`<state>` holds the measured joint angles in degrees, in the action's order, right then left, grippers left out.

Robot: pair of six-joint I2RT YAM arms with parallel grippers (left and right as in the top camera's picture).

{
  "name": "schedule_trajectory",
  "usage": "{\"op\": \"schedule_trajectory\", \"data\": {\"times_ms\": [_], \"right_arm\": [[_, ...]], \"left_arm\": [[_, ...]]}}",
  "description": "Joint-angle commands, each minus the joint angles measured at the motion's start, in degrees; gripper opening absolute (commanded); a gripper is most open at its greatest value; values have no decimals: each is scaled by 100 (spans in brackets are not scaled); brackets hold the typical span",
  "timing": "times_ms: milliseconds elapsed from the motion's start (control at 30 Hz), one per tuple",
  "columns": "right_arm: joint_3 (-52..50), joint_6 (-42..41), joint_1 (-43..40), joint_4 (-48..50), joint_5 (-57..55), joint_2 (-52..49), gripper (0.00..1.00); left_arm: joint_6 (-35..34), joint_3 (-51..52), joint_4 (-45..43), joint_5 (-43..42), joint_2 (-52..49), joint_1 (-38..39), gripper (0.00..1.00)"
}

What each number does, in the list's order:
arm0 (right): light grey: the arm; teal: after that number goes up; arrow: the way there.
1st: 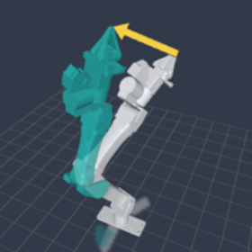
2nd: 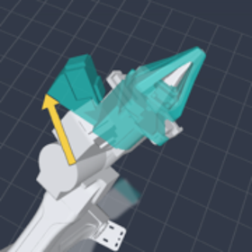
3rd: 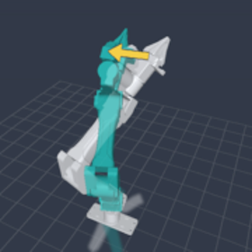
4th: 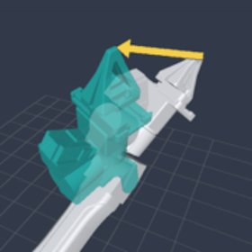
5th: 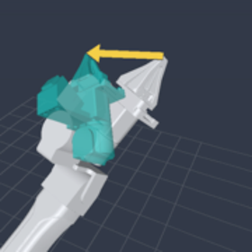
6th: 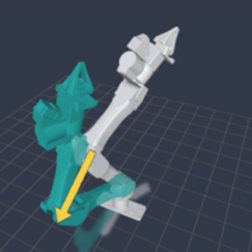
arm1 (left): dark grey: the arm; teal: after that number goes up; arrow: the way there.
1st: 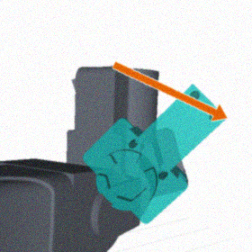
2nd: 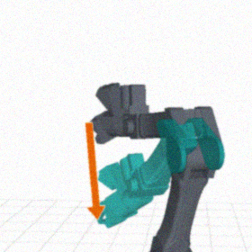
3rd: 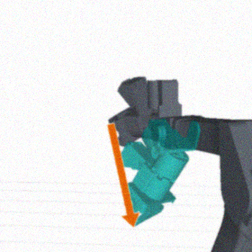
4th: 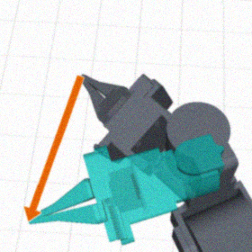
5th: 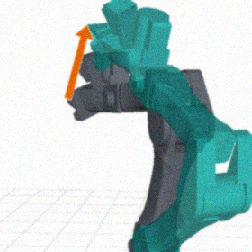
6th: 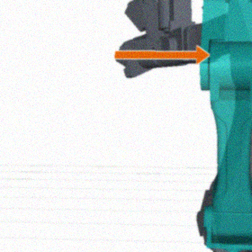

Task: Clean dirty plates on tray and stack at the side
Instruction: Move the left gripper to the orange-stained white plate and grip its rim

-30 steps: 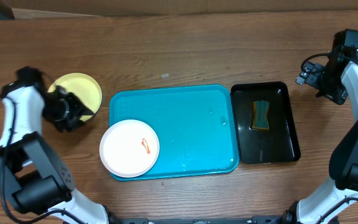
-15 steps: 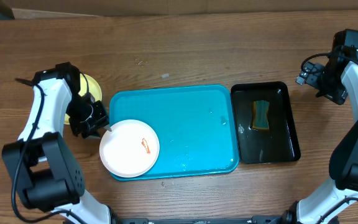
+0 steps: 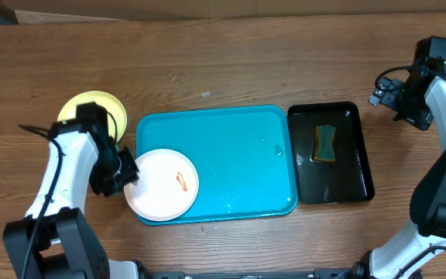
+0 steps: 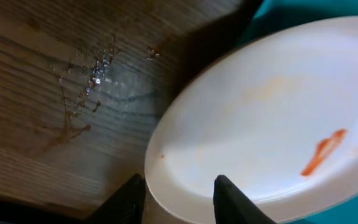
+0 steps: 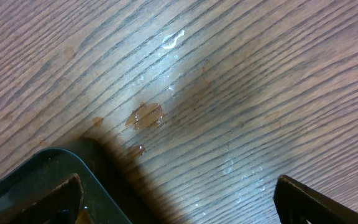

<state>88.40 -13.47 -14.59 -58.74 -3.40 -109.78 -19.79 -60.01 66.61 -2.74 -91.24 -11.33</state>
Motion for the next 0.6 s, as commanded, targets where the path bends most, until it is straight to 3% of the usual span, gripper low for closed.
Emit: {"op": "schedule_trajectory", "data": {"times_ms": [0,500,567], "right_arm": [[76,-17,-17,11,-37,133,100],[76,-17,-17,13,-37,133,100],[76,-17,-17,13,-37,133,100]], "left_arm": [[-122,310,-153,190,50,2,38],[-122,739,-684,188,50,4,38],[-122,850,-793,162,50,4,33]]}}
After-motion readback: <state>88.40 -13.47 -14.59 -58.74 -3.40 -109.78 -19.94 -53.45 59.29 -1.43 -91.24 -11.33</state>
